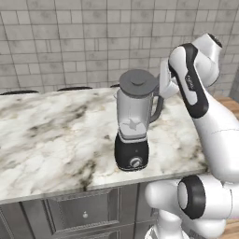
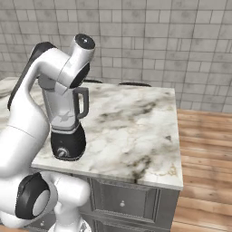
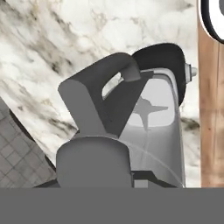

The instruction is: Close the lid blender by securely placing the lid on top.

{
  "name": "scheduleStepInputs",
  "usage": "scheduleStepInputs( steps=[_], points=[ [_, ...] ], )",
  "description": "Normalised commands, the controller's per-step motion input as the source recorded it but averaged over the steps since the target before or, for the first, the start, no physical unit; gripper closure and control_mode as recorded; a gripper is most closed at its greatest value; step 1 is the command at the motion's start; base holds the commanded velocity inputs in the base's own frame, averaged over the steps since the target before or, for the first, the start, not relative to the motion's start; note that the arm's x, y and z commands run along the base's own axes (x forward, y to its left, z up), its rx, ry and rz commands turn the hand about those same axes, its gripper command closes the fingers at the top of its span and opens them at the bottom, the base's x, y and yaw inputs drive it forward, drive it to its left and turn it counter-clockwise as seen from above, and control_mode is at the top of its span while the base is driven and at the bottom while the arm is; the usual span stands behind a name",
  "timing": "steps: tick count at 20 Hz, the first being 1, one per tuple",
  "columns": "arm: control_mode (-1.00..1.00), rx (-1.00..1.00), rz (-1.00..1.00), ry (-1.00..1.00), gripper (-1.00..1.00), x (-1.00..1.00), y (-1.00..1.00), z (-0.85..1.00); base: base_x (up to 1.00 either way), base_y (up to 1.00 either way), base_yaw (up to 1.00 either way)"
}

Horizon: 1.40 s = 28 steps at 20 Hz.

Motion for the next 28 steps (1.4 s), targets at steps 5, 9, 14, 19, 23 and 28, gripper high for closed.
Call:
scheduleStepInputs(
  steps=[5,9,14,19,23,28],
  points=[
    [-1.0,-0.14,0.02,0.03,1.0,0.15,0.12,-0.05,0.0,0.0,0.0],
    [-1.0,-0.07,0.05,0.0,1.0,0.05,0.26,-0.24,0.0,0.0,0.0],
    [-1.0,-0.01,0.06,0.0,1.0,0.12,0.24,-0.11,0.0,0.0,0.0],
    [-1.0,0.0,0.05,0.02,1.0,0.06,0.05,-0.03,0.0,0.0,0.0],
    [-1.0,-0.03,0.0,0.15,1.0,0.0,0.0,0.0,0.0,0.0,0.0],
    [-1.0,-0.03,0.0,0.2,1.0,0.0,0.0,-0.07,0.0,0.0,0.0]
  ],
)
